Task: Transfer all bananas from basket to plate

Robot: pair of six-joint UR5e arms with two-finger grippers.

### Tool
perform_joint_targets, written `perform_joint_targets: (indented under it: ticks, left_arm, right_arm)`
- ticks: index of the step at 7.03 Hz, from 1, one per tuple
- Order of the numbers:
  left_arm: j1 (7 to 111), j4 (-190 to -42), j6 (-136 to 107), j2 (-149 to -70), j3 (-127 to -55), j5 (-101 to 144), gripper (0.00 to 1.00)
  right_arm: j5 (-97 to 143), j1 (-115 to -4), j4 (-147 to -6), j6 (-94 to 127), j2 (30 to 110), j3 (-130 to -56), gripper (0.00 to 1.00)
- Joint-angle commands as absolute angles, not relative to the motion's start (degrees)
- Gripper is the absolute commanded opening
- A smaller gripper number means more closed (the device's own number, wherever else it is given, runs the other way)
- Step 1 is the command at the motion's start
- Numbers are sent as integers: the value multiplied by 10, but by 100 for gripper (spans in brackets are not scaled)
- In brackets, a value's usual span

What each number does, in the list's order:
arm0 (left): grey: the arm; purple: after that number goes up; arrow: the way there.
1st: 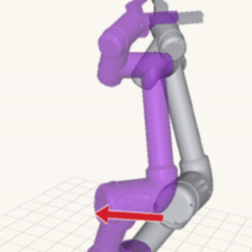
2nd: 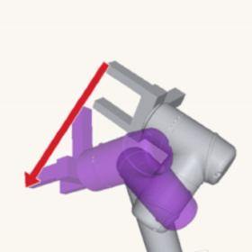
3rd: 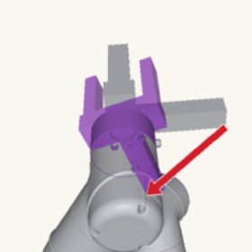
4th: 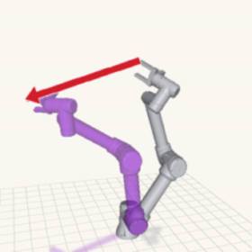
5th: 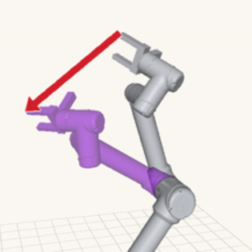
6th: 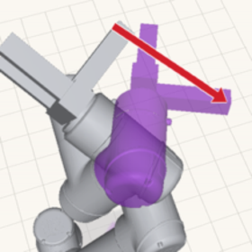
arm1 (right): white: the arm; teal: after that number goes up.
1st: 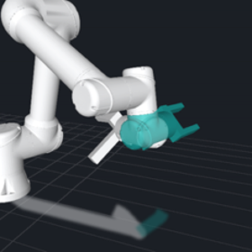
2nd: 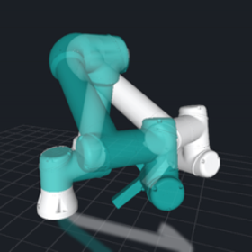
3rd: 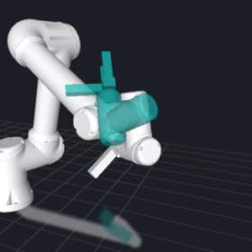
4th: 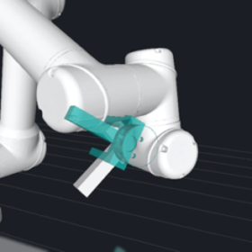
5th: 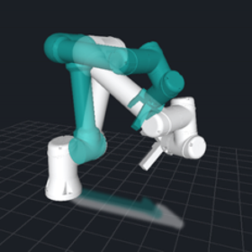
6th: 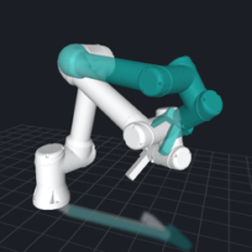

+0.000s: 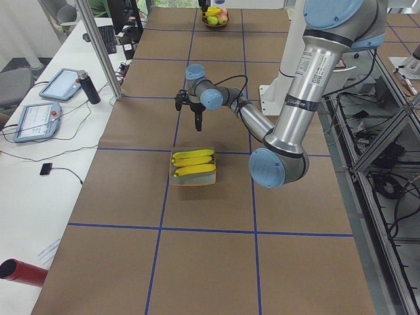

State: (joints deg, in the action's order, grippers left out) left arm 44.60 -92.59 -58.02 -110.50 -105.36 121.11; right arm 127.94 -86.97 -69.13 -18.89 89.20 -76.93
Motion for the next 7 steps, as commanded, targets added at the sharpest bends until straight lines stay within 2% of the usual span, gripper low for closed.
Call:
perform_joint_targets:
  ticks: [1, 3, 4, 7]
  left_arm:
    - [446, -926, -585, -1107, -1053, 1211, 100]
    - [445, -926, -584, -1107, -1052, 1211, 100]
    - [444, -926, -585, -1107, -1052, 1211, 100]
    - [444, -926, -584, -1106, -1053, 1211, 100]
  right_arm:
    - [1291, -943, -762, -192, 918, -862, 0]
    - [1304, -963, -776, -168, 891, -882, 0]
    - [1307, -962, -812, -103, 846, -881, 0]
    - [1348, -843, -870, 84, 729, -878, 0]
